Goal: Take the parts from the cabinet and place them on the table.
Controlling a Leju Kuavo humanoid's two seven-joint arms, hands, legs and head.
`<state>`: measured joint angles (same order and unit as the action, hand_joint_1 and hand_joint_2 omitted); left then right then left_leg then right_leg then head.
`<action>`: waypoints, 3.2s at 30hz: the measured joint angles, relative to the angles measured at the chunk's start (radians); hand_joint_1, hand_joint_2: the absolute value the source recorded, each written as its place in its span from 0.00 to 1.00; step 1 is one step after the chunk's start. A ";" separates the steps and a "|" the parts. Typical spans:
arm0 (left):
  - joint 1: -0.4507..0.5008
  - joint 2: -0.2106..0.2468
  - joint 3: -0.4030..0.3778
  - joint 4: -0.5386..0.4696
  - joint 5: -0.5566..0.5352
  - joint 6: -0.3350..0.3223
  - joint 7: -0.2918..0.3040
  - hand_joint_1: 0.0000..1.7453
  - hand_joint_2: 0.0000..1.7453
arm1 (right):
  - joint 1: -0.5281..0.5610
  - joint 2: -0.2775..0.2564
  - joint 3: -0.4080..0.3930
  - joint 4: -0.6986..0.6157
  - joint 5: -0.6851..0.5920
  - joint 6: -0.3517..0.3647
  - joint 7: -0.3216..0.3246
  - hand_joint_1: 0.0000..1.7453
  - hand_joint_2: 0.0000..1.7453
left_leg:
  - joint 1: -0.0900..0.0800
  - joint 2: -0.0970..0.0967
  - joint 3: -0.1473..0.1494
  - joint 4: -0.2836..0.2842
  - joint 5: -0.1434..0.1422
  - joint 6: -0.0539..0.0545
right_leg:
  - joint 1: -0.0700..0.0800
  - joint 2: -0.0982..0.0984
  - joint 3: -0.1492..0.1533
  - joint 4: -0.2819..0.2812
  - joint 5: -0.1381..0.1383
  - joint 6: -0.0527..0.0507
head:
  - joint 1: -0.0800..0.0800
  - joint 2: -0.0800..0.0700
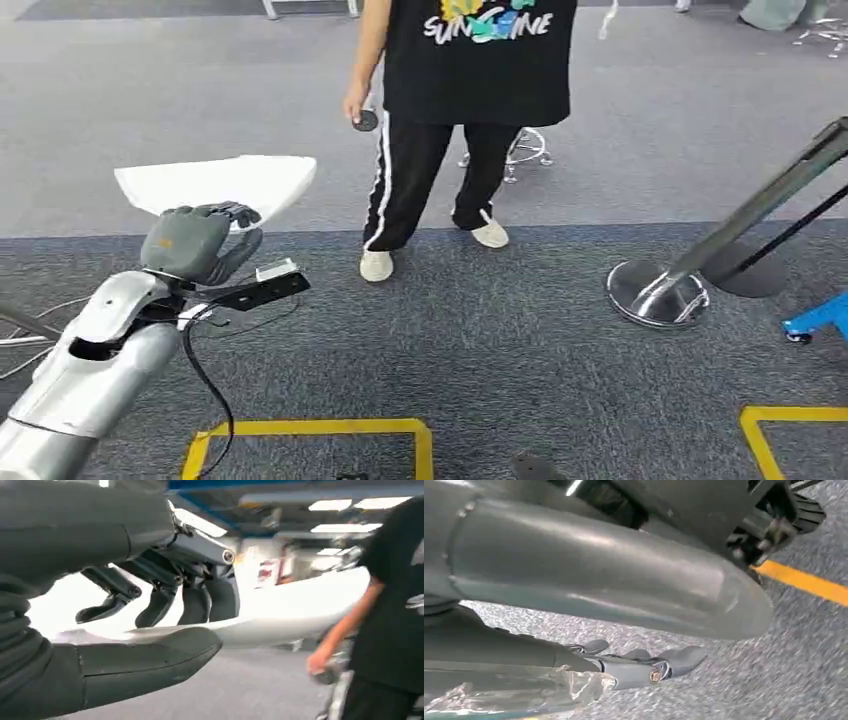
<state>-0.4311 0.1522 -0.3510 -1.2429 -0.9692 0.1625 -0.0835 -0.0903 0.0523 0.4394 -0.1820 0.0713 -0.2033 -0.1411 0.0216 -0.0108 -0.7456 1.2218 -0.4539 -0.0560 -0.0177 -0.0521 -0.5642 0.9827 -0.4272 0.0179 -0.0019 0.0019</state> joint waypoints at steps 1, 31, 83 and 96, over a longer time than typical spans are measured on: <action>-0.005 0.003 0.003 -0.004 0.014 -0.007 0.000 1.00 1.00 | 0.000 0.000 -0.003 0.000 -0.001 0.000 -0.002 0.00 0.00 | 0.006 0.012 0.039 -0.075 0.042 -0.009 | -0.006 -0.012 0.002 0.004 -0.004 0.007 | 0.001 0.000; 0.011 0.004 0.013 -0.013 0.108 -0.015 -0.005 1.00 1.00 | 0.022 -0.009 -0.029 0.003 0.008 -0.006 -0.002 0.00 0.00 | -0.010 0.005 0.026 -0.033 -0.001 0.010 | 0.022 -0.006 -0.022 0.017 -0.002 -0.012 | 0.008 0.000; 0.005 -0.029 0.010 -0.005 0.124 -0.009 -0.001 1.00 1.00 | 0.013 -0.025 -0.029 0.005 0.009 0.011 -0.003 0.00 0.00 | -0.009 -0.135 0.104 -0.230 0.084 0.034 | 0.010 0.111 -0.011 0.047 -0.034 0.020 | 0.006 0.000; -0.004 -0.034 0.007 -0.005 0.120 -0.008 0.004 1.00 1.00 | 0.015 -0.027 -0.036 0.005 0.003 0.014 -0.004 0.00 0.00 | -0.038 0.102 0.130 -0.220 0.046 0.050 | 0.031 -0.050 -0.007 0.043 -0.038 0.003 | -0.002 0.000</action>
<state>-0.4350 0.1187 -0.3437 -1.2474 -0.8488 0.1541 -0.0798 -0.0755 0.0248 0.4032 -0.1766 0.0748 -0.1896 -0.1454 -0.0162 0.0917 -0.6153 1.0019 -0.4076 -0.0064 0.0130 -0.1021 -0.5716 1.0257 -0.4653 0.0206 -0.0039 0.0019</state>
